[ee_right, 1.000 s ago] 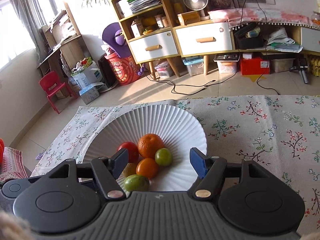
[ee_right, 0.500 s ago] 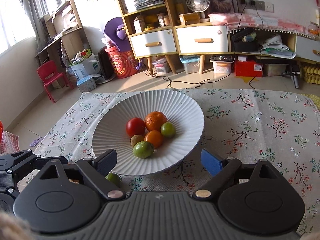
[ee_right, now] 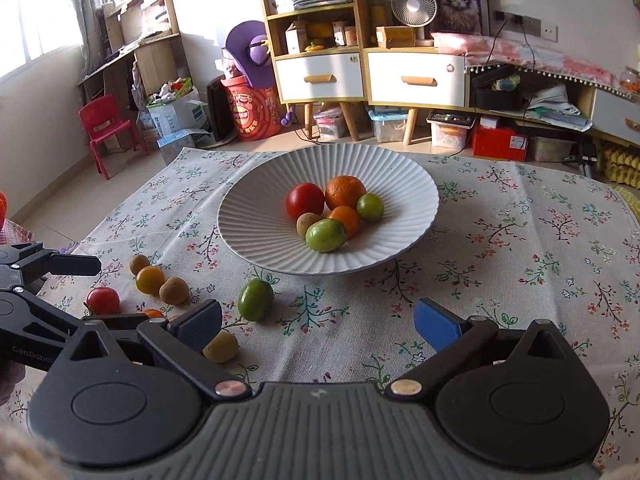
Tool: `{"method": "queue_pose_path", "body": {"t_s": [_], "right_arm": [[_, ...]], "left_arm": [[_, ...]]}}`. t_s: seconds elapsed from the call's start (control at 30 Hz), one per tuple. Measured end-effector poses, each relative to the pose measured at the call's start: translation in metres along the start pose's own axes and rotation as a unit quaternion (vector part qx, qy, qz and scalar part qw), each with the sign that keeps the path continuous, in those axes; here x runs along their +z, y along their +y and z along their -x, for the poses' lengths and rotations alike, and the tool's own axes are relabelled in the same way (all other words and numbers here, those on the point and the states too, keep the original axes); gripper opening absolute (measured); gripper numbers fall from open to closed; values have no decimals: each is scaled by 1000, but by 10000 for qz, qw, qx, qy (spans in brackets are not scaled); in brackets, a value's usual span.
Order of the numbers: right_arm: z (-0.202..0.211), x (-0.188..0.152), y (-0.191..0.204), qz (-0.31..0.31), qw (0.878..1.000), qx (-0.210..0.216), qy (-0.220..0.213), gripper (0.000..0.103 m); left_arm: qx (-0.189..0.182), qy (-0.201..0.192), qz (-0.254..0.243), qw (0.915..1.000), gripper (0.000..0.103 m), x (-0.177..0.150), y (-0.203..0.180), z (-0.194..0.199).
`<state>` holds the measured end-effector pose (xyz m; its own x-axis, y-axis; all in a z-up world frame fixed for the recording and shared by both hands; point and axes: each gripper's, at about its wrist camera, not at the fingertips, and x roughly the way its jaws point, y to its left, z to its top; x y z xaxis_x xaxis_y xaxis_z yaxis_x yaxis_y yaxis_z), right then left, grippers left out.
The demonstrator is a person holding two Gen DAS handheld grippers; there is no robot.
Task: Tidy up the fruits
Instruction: 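Move both open tools back over the remaining fruit rows, then grasp the red tomato with the left tool while the right tool grasps a brown kiwi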
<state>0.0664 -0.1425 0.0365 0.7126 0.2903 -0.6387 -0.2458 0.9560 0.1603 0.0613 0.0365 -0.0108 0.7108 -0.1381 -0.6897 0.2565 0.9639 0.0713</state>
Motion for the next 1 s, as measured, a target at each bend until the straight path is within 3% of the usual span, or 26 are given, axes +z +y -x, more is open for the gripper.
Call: {"method": "queue_pose_path", "body": {"t_s": [0.43,0.57,0.63,0.7,0.8,0.93,1.0], "right_arm": [[-14,-25,29,668,9974,239,100,102],[-18,-30,34,859,9958,252,173,99],[-19,-30,37,895,9954,276,196,95],[-20,-28,39,901,9954,281,180,85],[-21,-28,40,905,9952,321,183,74],[-21,-29,41,951,9946,372,206,67],[-23,-28,43,984,9940,391,265,56]], "left_arm": [[202,451,469,9977,95,-22,47,-13],[121,619,438,9970,86,-24,49,-16],[89,754,432,9962,78,-27,50,-17],[35,830,471,9954,73,-29,50,-19],[25,794,521,9955,68,-29,52,-16],[15,743,623,9953,60,-29,54,-15],[21,709,660,9953,53,-28,54,-15]]}}
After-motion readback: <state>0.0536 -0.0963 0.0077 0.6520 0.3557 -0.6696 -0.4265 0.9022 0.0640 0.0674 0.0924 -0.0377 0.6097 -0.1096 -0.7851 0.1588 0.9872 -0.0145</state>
